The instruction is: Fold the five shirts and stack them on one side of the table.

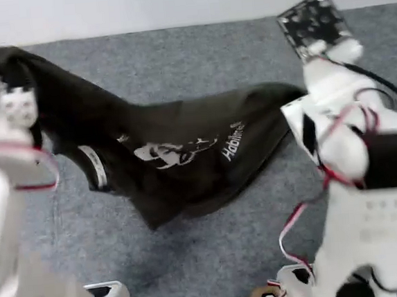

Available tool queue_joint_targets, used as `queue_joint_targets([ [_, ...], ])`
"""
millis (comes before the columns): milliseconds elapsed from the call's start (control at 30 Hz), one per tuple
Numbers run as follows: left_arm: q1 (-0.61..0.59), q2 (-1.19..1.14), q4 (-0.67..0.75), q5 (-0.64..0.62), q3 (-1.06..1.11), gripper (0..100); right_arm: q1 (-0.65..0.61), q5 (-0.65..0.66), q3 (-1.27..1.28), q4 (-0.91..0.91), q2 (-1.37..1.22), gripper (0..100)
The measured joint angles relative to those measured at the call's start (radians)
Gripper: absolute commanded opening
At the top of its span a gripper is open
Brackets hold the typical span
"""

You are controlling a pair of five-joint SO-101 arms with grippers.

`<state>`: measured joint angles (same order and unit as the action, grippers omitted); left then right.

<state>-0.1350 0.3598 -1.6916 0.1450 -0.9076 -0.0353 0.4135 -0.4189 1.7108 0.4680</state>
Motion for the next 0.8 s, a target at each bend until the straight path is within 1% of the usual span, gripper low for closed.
queue_joint_targets([
  [100, 0.002, 0.046, 0.052, 0.005, -0.054, 0, 0.028, 0.003, 0.0, -0.055, 0.074, 1.0],
  [200, 0.002, 0.081, 0.086, 0.055, -0.091, 0, 0.057, 0.018, -0.002, -0.114, 0.144, 1.0],
  [333, 0.002, 0.12, 0.1, 0.115, -0.117, 0, 0.084, 0.106, -0.005, -0.203, 0.224, 1.0],
  [567, 0.002, 0.181, 0.101, 0.175, -0.121, 0, 0.094, 0.279, -0.005, -0.334, 0.319, 1.0],
  [700, 0.002, 0.226, 0.101, 0.209, -0.121, 0, 0.094, 0.331, -0.005, -0.364, 0.356, 1.0],
  [800, 0.002, 0.269, 0.101, 0.239, -0.123, 0, 0.098, 0.342, -0.005, -0.364, 0.4, 1.0],
])
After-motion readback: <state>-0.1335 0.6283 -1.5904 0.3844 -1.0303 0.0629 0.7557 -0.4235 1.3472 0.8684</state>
